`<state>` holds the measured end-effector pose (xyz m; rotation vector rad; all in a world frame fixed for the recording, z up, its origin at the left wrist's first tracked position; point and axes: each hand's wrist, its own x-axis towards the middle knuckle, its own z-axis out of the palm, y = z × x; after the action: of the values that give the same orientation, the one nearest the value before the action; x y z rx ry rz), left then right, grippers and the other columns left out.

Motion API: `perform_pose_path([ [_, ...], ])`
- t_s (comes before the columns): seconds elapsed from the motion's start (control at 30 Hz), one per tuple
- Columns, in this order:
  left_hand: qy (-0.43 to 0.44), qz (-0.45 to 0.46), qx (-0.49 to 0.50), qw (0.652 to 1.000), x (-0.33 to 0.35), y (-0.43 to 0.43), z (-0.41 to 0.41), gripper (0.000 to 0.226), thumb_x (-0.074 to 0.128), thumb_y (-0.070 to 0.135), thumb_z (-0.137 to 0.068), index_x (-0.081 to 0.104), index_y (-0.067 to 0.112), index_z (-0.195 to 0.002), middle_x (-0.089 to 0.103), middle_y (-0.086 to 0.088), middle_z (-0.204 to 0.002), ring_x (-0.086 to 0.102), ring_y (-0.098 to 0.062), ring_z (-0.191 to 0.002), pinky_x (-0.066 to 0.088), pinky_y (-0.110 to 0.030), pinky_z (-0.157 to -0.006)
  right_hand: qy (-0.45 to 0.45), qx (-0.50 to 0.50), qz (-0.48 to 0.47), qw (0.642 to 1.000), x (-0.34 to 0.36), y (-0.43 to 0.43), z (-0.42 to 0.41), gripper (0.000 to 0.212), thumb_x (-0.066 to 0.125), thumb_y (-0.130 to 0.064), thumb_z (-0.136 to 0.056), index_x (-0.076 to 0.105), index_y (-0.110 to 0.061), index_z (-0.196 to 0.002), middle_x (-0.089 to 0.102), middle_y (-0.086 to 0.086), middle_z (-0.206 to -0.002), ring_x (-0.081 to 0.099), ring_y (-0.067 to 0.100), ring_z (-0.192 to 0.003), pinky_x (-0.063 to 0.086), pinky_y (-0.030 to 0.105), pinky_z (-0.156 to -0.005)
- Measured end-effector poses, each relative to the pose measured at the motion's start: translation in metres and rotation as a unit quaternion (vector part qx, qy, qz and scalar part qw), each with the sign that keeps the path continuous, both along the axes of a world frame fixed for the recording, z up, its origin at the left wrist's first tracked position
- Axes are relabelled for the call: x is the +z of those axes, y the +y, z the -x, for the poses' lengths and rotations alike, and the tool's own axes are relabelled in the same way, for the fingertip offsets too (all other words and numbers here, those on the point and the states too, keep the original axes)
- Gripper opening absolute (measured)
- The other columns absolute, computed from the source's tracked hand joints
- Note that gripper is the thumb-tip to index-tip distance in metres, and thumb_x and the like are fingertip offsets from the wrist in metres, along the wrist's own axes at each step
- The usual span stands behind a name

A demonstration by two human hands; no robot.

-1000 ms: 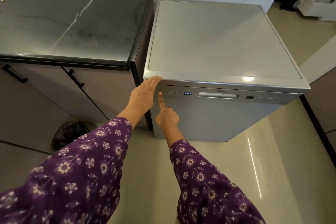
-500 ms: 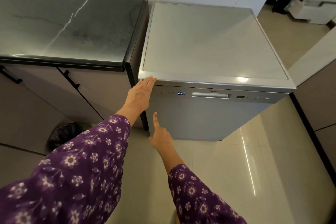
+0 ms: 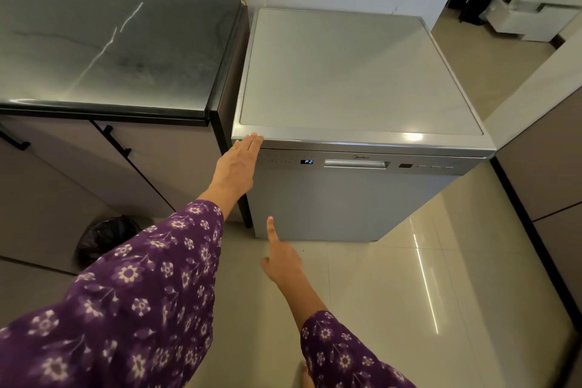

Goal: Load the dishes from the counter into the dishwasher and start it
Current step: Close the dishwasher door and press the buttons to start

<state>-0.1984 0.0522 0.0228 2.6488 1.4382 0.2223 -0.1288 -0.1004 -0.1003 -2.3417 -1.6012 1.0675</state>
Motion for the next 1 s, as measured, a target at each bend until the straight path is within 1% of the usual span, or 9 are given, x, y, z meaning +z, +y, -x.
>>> perform_pose_path([
  [0.07, 0.002, -0.001, -0.001, 1.000, -0.001, -0.001, 0.000, 0.088, 0.061, -0.010, -0.079, 0.016, 0.013, -0.151, 0.022, -0.005, -0.156, 0.026, -0.023, -0.142, 0.034, -0.029, -0.108, -0.002, 0.003, 0.004, 1.000, 0.001, -0.005, -0.001, 0.096, 0.055, -0.015, -0.090, -0.020, -0.042, -0.143, 0.054, 0.010, -0.093, 0.049, 0.015, -0.064, 0.046, 0.029, -0.058],
  [0.17, 0.008, -0.007, -0.003, 1.000, -0.002, -0.001, 0.000, 0.088, 0.059, -0.010, -0.079, 0.015, 0.012, -0.151, 0.020, -0.005, -0.157, 0.025, -0.022, -0.142, 0.031, -0.028, -0.110, -0.001, 0.005, 0.010, 1.000, 0.001, -0.010, -0.001, 0.096, 0.054, -0.015, -0.090, -0.020, -0.043, -0.143, 0.054, 0.011, -0.103, 0.054, 0.018, -0.073, 0.050, 0.031, -0.066],
  [0.27, 0.005, -0.004, -0.002, 1.000, -0.002, 0.001, 0.000, 0.089, 0.060, -0.010, -0.078, 0.016, 0.013, -0.151, 0.021, -0.005, -0.156, 0.027, -0.023, -0.142, 0.034, -0.029, -0.108, 0.001, 0.007, 0.016, 1.000, 0.003, -0.013, -0.002, 0.094, 0.055, -0.017, -0.090, -0.019, -0.043, -0.144, 0.054, 0.011, -0.105, 0.055, 0.021, -0.079, 0.051, 0.033, -0.071],
  [0.47, -0.006, -0.004, -0.002, 1.000, -0.004, 0.000, 0.001, 0.088, 0.060, -0.011, -0.078, 0.017, 0.014, -0.151, 0.022, -0.004, -0.156, 0.029, -0.023, -0.141, 0.037, -0.028, -0.106, -0.018, 0.018, 0.029, 0.999, 0.004, -0.017, -0.002, 0.091, 0.052, -0.018, -0.092, -0.018, -0.041, -0.145, 0.050, 0.016, -0.122, 0.050, 0.020, -0.077, 0.046, 0.031, -0.066],
  [0.57, -0.005, -0.001, -0.010, 1.000, -0.004, 0.003, 0.005, 0.090, 0.060, -0.011, -0.077, 0.017, 0.015, -0.151, 0.024, -0.004, -0.156, 0.033, -0.022, -0.139, 0.041, -0.029, -0.102, -0.016, 0.022, 0.035, 0.999, 0.007, -0.022, -0.003, 0.090, 0.052, -0.018, -0.092, -0.018, -0.041, -0.145, 0.049, 0.016, -0.123, 0.048, 0.020, -0.077, 0.047, 0.032, -0.070],
  [0.73, 0.014, 0.026, -0.009, 1.000, 0.004, 0.005, 0.004, 0.090, 0.062, -0.010, -0.078, 0.018, 0.017, -0.151, 0.023, -0.003, -0.156, 0.035, -0.024, -0.138, 0.044, -0.032, -0.099, -0.017, 0.021, 0.048, 0.999, 0.011, -0.041, -0.006, 0.090, 0.051, -0.017, -0.092, -0.017, -0.041, -0.145, 0.040, 0.018, -0.137, 0.048, 0.019, -0.077, 0.044, 0.029, -0.068],
  [0.83, 0.042, 0.056, -0.017, 0.997, 0.014, 0.011, 0.004, 0.091, 0.063, -0.008, -0.077, 0.017, 0.019, -0.151, 0.021, -0.002, -0.157, 0.043, -0.029, -0.132, 0.049, -0.036, -0.092, -0.014, 0.019, 0.055, 0.998, 0.018, -0.056, -0.011, 0.089, 0.051, -0.017, -0.092, -0.017, -0.039, -0.146, 0.037, 0.019, -0.141, 0.046, 0.018, -0.079, 0.043, 0.028, -0.070],
  [0.9, 0.073, 0.089, -0.030, 0.993, 0.020, 0.015, 0.006, 0.093, 0.061, -0.008, -0.079, 0.011, 0.020, -0.152, 0.014, -0.001, -0.159, 0.038, -0.030, -0.135, 0.049, -0.040, -0.095, -0.016, 0.016, 0.055, 0.998, 0.025, -0.067, -0.017, 0.088, 0.050, -0.018, -0.092, -0.016, -0.038, -0.146, 0.036, 0.019, -0.142, 0.045, 0.017, -0.080, 0.042, 0.027, -0.070],
  [1.0, 0.122, 0.123, -0.043, 0.984, 0.029, 0.015, 0.009, 0.096, 0.060, -0.004, -0.082, 0.000, 0.020, -0.153, 0.002, -0.001, -0.160, 0.019, -0.030, -0.144, 0.038, -0.045, -0.108, -0.020, 0.008, 0.055, 0.998, 0.040, -0.079, -0.025, 0.087, 0.050, -0.018, -0.092, -0.015, -0.034, -0.148, 0.038, 0.015, -0.139, 0.044, 0.017, -0.081, 0.045, 0.029, -0.074],
])
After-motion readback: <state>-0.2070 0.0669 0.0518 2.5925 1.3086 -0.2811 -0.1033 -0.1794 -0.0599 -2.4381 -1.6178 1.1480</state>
